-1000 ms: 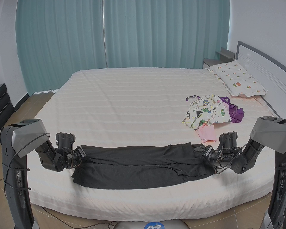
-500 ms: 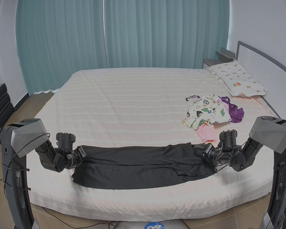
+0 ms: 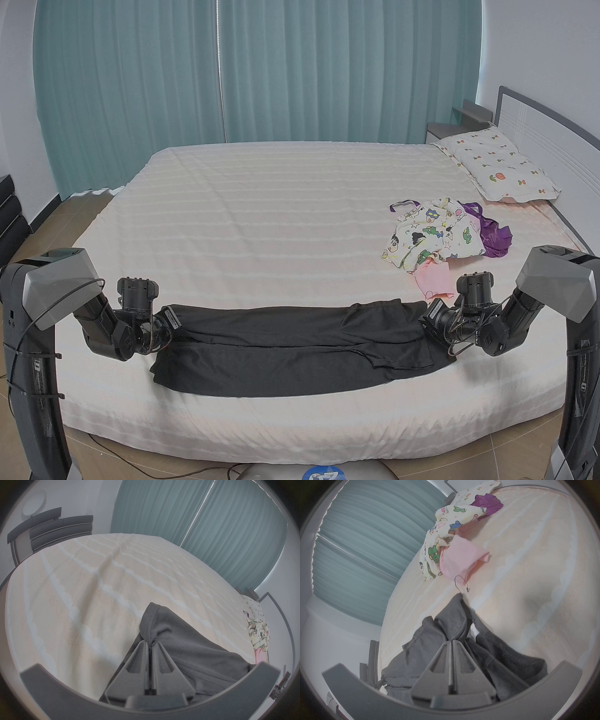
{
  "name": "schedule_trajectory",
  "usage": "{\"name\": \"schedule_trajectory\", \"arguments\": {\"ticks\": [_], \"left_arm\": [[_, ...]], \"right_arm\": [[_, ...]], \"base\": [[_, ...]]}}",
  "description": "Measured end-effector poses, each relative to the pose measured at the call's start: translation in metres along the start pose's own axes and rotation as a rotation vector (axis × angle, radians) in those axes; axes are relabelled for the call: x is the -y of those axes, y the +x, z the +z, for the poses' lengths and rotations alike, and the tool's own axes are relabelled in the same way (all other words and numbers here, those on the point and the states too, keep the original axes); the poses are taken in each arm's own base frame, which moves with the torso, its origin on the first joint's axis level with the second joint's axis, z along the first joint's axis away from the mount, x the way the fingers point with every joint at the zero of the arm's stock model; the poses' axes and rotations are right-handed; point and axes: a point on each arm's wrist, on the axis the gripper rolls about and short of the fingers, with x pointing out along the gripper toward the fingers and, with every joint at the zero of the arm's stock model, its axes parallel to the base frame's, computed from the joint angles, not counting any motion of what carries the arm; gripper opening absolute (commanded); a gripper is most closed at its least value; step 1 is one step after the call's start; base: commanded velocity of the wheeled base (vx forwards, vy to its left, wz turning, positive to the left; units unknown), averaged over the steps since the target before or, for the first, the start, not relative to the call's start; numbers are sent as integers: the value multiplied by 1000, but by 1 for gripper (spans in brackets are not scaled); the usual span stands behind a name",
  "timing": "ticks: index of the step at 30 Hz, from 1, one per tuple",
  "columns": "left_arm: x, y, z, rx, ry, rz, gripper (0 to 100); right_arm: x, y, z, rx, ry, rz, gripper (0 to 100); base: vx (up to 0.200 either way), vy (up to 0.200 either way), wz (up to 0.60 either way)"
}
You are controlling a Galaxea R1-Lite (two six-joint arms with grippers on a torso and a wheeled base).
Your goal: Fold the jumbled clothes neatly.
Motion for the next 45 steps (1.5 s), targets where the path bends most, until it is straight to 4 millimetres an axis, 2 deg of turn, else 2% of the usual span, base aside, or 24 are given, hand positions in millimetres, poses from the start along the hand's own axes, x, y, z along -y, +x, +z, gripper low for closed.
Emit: {"name": "schedule_trajectory", "arguments": {"ticks": [7, 17, 18, 20, 21, 32, 38, 45], "left_arm": [[0, -1, -2, -6, 3, 0, 0], [4, -4, -8, -21, 16, -5, 0], [4, -5, -8, -22, 16, -6, 100], [4, -6, -8, -23, 17, -6, 100], [5, -7, -9, -24, 17, -7, 100], [4, -23, -3, -15, 6, -12, 100], [-2, -50, 6, -11, -11, -35, 100], [-15, -83, -10, -107, -29, -70, 100]], "right_arm": [[6, -2, 12, 42, 16, 8, 0], [11, 0, 13, 44, 21, 8, 0], [11, 1, 13, 43, 21, 6, 0], [12, 2, 11, 37, 20, 4, 0], [12, 2, 10, 35, 20, 3, 100], [16, -6, 11, 37, 36, -12, 100], [18, -21, 15, 42, 63, -22, 100], [17, -37, 14, 23, 105, -12, 100]], "base": [[0, 0, 0], [0, 0, 0], [0, 0, 0], [0, 0, 0], [0, 0, 0], [0, 0, 0], [0, 0, 0], [0, 0, 0]]}}
